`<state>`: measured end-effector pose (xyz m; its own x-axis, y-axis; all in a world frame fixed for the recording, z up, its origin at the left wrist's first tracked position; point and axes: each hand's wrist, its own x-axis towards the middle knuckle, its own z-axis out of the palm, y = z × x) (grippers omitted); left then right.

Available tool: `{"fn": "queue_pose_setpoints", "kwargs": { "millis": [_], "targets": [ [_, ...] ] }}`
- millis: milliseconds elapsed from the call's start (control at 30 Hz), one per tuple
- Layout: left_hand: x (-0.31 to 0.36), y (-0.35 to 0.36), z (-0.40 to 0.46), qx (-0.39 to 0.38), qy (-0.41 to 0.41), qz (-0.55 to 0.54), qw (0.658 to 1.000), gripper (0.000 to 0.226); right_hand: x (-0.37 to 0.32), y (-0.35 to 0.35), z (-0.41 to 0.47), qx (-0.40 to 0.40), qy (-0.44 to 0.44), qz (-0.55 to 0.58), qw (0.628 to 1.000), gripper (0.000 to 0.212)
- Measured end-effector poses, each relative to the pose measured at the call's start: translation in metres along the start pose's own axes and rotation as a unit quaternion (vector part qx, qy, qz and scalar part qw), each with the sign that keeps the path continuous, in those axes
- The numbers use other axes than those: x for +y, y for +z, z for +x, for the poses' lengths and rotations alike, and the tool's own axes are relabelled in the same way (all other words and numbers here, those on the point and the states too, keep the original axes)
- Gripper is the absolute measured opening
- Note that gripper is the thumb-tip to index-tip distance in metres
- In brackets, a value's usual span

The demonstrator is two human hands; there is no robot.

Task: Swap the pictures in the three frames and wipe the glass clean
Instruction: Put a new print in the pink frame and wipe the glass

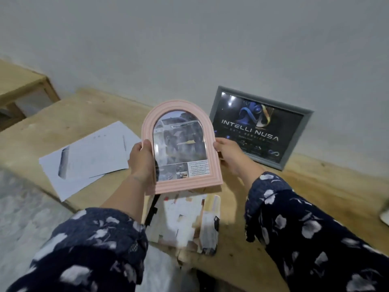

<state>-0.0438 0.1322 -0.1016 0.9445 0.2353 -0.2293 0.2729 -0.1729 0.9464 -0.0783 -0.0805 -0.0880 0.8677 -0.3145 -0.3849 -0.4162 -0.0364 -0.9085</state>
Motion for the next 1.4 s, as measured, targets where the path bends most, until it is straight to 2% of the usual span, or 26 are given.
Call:
{"fn": "queue_pose_setpoints", "kwargs": {
  "millis": [100, 267, 400, 533, 767, 967, 1133, 1400],
  "targets": [
    [0.011, 0.043, -0.027, -0.087, 0.035, 0.026, 0.995, 0.029, 0.013, -0.062, -0.031, 0.061, 0.006, -0.009, 0.998, 0.03],
    [0.031, 0.121, -0.066, -0.217, 0.088, 0.087, 0.968, 0.03, 0.032, -0.156, -0.081, 0.184, 0.005, 0.019, 0.983, 0.031],
    [0.048, 0.189, -0.114, -0.285, 0.153, 0.146, 0.935, 0.027, 0.051, -0.226, -0.116, 0.268, 0.009, 0.025, 0.963, 0.03],
    [0.051, 0.247, -0.15, -0.323, 0.17, 0.173, 0.915, 0.029, 0.073, -0.282, -0.129, 0.321, 0.027, 0.033, 0.946, 0.026],
    [0.051, 0.333, -0.193, -0.299, 0.181, 0.225, 0.91, 0.026, 0.097, -0.368, -0.114, 0.323, 0.051, 0.022, 0.945, 0.025],
    [0.045, 0.391, -0.209, -0.253, 0.148, 0.202, 0.935, 0.028, 0.106, -0.411, -0.075, 0.326, 0.04, -0.028, 0.944, 0.032],
    [0.044, 0.415, -0.211, -0.212, 0.141, 0.199, 0.946, 0.031, 0.11, -0.427, -0.05, 0.322, 0.032, -0.042, 0.945, 0.035],
    [0.045, 0.431, -0.204, -0.203, 0.135, 0.225, 0.943, 0.033, 0.114, -0.436, -0.037, 0.276, 0.032, -0.036, 0.96, 0.042]
  ]
}}
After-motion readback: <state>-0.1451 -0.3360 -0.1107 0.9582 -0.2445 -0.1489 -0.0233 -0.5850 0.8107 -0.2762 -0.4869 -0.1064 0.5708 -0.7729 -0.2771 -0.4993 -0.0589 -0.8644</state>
